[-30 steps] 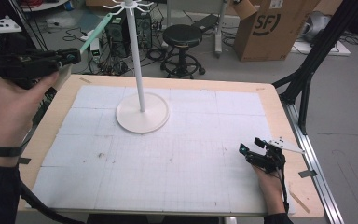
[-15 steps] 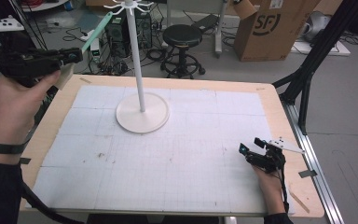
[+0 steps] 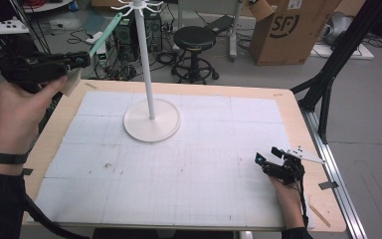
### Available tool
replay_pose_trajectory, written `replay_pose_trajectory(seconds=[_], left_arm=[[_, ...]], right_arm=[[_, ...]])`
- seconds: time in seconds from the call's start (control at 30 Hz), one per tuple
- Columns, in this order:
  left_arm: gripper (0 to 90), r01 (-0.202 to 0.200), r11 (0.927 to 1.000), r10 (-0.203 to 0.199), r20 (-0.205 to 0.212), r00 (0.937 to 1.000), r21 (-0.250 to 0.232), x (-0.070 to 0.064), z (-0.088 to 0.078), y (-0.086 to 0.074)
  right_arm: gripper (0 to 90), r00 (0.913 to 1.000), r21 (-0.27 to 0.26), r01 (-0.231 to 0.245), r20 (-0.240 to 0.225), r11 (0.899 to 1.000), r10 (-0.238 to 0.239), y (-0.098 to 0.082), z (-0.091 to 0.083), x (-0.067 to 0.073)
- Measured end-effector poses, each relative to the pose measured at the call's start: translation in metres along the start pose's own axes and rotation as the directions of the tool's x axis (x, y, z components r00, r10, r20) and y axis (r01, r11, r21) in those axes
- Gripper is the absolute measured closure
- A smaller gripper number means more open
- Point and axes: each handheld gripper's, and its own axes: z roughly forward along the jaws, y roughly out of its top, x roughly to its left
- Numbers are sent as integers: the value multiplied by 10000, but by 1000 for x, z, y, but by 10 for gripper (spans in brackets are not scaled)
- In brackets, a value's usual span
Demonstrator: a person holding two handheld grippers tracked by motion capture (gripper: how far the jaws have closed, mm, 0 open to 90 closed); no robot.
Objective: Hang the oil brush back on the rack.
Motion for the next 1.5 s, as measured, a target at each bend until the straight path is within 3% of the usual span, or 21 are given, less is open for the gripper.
replay_pose_trajectory(seconds=[0.57,1.5], left_arm=[[820,-71,9998,72,54,10000,-159,-1,0,1],[819,-30,10000,31,-151,9999,81,2,10,-1]], right_arm=[[212,10000,7,6,14,10000,-6,0,0,0],[212,10000,-26,40,7,10000,-40,0,0,0]])
